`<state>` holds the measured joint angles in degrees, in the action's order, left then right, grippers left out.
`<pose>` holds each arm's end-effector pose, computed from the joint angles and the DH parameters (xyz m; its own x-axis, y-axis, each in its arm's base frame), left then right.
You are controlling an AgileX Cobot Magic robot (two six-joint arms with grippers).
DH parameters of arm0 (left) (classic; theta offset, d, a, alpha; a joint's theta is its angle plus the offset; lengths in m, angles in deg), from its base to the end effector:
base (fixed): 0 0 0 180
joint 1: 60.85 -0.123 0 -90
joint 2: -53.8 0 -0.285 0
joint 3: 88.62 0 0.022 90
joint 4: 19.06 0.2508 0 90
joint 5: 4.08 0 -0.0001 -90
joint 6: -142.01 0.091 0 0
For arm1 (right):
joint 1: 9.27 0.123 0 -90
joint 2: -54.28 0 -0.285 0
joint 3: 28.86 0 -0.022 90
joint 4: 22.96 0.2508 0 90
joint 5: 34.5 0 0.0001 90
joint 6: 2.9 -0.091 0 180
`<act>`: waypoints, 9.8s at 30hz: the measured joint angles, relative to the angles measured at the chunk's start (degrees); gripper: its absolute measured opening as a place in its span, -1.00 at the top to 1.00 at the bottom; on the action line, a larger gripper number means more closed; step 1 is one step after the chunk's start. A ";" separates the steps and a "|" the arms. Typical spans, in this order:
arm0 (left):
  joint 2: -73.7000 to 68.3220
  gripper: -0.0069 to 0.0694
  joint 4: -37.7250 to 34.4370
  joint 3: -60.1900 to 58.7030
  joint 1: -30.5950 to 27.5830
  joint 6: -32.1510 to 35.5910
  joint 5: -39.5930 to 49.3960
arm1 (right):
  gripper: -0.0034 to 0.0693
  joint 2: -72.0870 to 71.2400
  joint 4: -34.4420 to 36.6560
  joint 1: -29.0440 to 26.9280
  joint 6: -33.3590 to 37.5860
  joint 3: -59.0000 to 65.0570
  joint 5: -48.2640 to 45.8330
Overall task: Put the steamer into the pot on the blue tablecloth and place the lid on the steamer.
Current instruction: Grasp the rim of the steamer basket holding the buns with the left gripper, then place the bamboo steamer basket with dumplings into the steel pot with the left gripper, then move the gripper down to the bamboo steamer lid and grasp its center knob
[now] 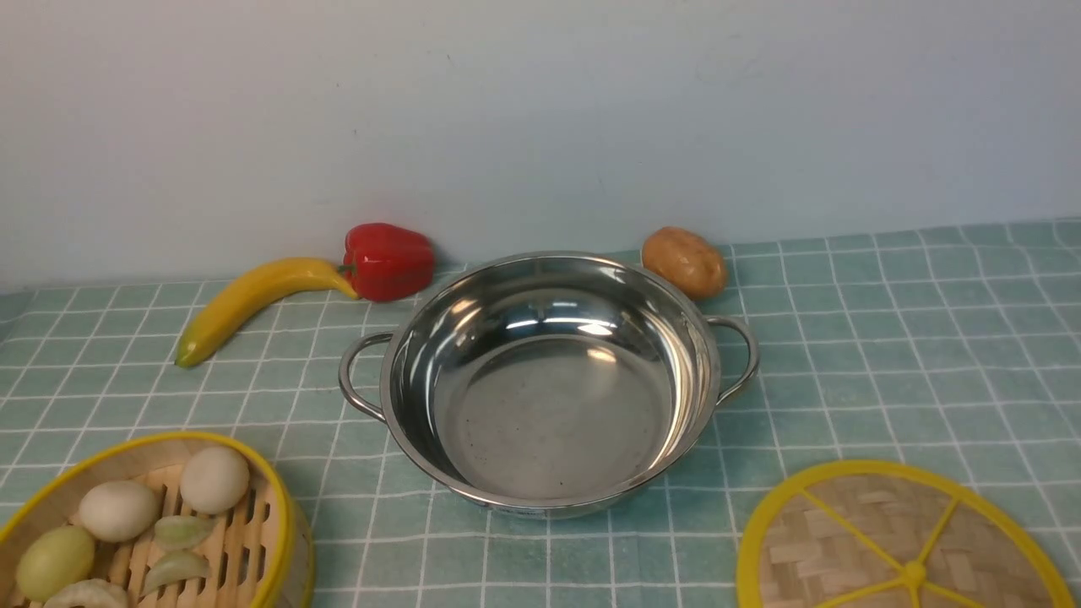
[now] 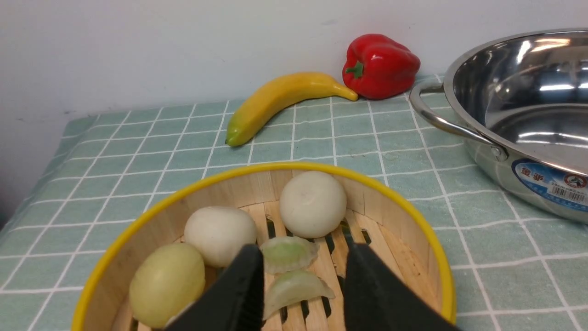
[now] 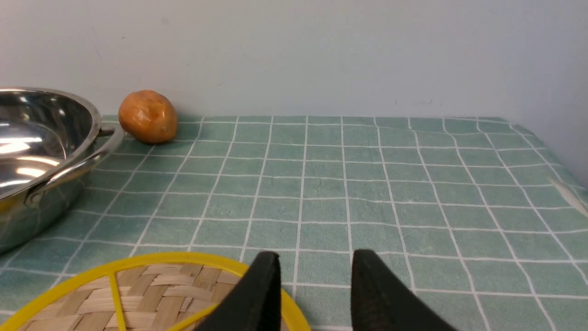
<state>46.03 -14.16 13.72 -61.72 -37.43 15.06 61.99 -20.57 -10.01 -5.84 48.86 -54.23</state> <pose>0.0539 0.0034 0.1806 -0.2532 0.0866 -0.9635 -0.0195 0.9953 0.0946 0.0536 0.0006 0.1793 -0.2602 0.0938 -0.9610 0.0230 0.9956 0.0910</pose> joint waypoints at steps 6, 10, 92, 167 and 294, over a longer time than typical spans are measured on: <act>0.00 0.18 0.00 0.00 0.00 0.00 0.00 | 0.24 0.00 0.00 0.00 0.00 0.00 0.00; 0.00 0.18 0.00 0.00 0.00 0.00 0.00 | 0.24 0.00 0.00 0.00 0.00 0.00 0.00; -95.49 0.43 -24.14 46.99 0.00 27.22 30.04 | 0.24 0.00 0.00 0.00 0.00 0.00 0.00; -118.81 -0.61 -4.12 95.09 35.96 34.09 48.33 | 0.24 0.00 0.00 0.00 0.00 0.00 0.07; -0.06 0.54 -6.87 0.03 -6.24 6.52 0.70 | 0.24 0.09 0.37 0.00 -2.21 -1.23 2.00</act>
<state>45.96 -21.03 13.75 -67.96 -30.91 15.75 62.09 -20.20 -10.01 -8.05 47.63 -52.23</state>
